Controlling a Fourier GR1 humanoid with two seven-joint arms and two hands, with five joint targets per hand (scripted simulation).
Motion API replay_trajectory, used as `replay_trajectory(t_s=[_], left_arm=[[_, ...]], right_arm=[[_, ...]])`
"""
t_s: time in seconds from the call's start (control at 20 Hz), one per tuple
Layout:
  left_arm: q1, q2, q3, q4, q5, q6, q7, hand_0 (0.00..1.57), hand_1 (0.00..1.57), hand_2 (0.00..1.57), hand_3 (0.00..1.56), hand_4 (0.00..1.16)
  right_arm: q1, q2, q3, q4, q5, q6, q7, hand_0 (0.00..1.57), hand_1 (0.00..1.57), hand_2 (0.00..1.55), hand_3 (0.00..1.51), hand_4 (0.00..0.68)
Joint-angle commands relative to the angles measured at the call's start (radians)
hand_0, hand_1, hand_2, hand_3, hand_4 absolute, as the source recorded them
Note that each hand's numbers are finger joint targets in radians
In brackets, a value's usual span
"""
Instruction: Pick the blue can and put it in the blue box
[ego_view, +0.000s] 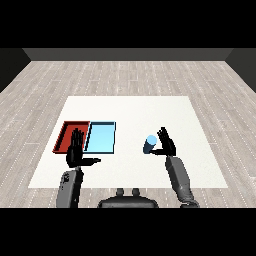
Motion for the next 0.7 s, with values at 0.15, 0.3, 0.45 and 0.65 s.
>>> replay_trajectory(t_s=[0.15, 0.3, 0.45, 0.65], left_arm=[[0.052, 0.008, -0.007, -0.041, 0.01, -0.03, -0.001, 0.0, 0.0, 0.0, 0.0, 0.0], [0.023, -0.004, -0.004, 0.021, -0.008, -0.017, -0.038, 0.0, 0.0, 0.0, 0.0, 0.0], [-0.036, 0.024, 0.038, 0.087, 0.011, -0.03, -0.042, 0.0, 0.0, 0.0, 0.0, 0.0], [-0.038, 0.003, 0.009, 0.047, -0.001, -0.015, -0.031, 0.0, 0.0, 0.0, 0.0, 0.0]], right_arm=[[0.035, 0.007, 0.023, -0.043, 0.0, -0.014, 0.013, 0.0, 0.0, 0.0, 0.0, 0.0], [-0.045, -0.01, 0.006, 0.081, -0.001, 0.021, -0.024, 0.0, 0.0, 0.0, 0.0, 0.0], [-0.083, 0.014, 0.009, 0.092, 0.008, -0.033, -0.019, 0.0, 0.0, 0.0, 0.0, 0.0], [-0.1, 0.046, 0.027, 0.049, -0.011, -0.05, 0.063, 0.0, 0.0, 0.0, 0.0, 0.0]])
